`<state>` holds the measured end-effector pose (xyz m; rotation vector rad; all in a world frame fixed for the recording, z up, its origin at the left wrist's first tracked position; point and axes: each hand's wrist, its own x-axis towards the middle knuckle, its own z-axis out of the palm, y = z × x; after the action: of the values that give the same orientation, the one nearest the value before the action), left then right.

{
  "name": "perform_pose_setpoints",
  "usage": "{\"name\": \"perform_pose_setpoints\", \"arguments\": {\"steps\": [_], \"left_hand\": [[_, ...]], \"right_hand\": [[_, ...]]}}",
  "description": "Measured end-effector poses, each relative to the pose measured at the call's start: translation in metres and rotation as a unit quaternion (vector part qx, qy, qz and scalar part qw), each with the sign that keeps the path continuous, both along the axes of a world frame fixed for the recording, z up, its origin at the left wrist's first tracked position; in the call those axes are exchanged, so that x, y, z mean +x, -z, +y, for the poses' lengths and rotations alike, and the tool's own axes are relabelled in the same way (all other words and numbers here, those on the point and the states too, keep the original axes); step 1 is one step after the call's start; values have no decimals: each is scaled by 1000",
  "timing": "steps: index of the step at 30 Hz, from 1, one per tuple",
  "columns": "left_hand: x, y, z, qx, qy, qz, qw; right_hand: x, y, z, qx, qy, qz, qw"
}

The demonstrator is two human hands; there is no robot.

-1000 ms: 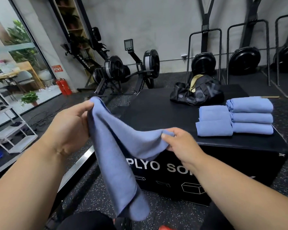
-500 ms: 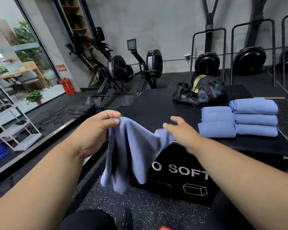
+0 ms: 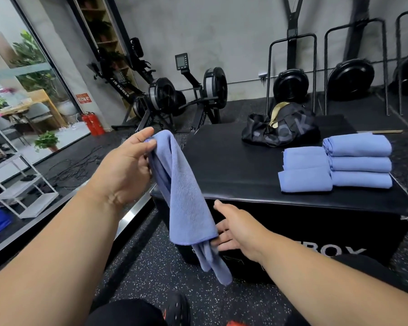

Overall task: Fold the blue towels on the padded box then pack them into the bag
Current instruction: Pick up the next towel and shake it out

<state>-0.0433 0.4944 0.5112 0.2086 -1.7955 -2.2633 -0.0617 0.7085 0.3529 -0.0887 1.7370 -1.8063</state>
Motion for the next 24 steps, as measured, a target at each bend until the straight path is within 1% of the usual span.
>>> {"name": "perform_pose_setpoints", "arguments": {"steps": [4,8,13,17,21,24], "left_hand": [[3,2,2,-7,-16,9,1000],[3,4,4,4,-35,11,999],[8,0,5,17,-36,15,999],[14,-5,6,2,-35,32,999],[22,-7,6,7,-40,40,998],[26,-3,4,6,-38,34,999]], "right_hand": [[5,1,5,35,52,60,996],[15,-1,6,23,76,97,992],[23,-8,-1,-11,18,104,994],[22,-18,-6,-57,-5,97,994],[22,-20,-13,-117,-7,73,990],[24,-18,-14,-180,9,79,980]]}}
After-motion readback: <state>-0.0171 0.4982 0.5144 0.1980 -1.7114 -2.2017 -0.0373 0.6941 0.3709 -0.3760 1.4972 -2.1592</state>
